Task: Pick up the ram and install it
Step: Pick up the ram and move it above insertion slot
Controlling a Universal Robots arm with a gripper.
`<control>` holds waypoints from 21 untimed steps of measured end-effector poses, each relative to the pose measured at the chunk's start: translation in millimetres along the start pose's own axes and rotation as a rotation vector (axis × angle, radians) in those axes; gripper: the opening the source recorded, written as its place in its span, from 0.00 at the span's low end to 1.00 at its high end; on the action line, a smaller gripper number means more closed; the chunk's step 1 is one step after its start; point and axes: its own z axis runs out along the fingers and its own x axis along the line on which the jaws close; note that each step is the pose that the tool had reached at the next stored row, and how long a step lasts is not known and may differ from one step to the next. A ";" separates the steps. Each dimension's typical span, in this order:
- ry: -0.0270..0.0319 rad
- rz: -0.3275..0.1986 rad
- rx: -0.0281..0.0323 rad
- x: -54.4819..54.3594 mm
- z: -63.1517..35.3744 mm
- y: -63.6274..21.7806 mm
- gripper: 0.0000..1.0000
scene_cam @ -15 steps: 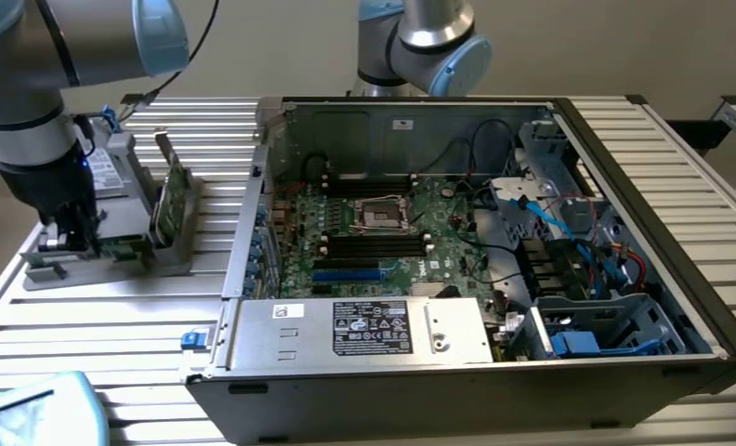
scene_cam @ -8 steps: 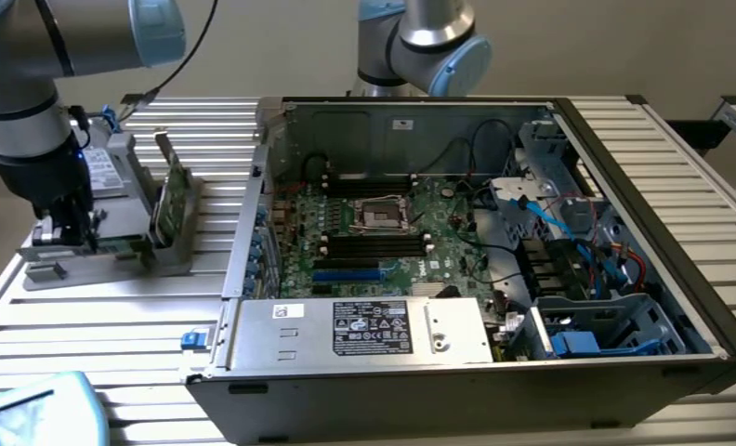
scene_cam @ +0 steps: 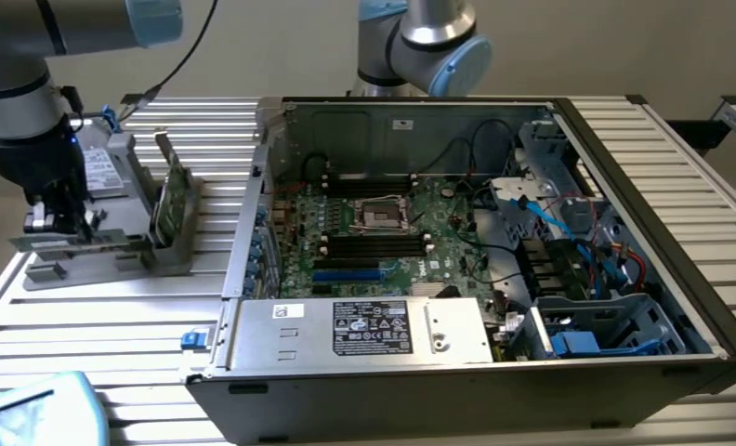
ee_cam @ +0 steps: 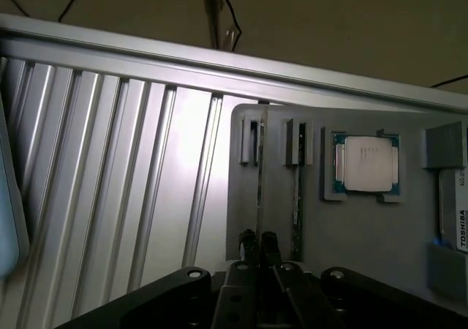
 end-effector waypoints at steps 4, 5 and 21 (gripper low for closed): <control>0.0000 0.000 -0.0024 0.0 -14.8 -1.8 0.14; -0.0001 0.000 -0.0031 0.0 -19.2 -2.1 0.14; -0.0010 0.000 -0.0085 1.0 -95.6 -18.7 0.14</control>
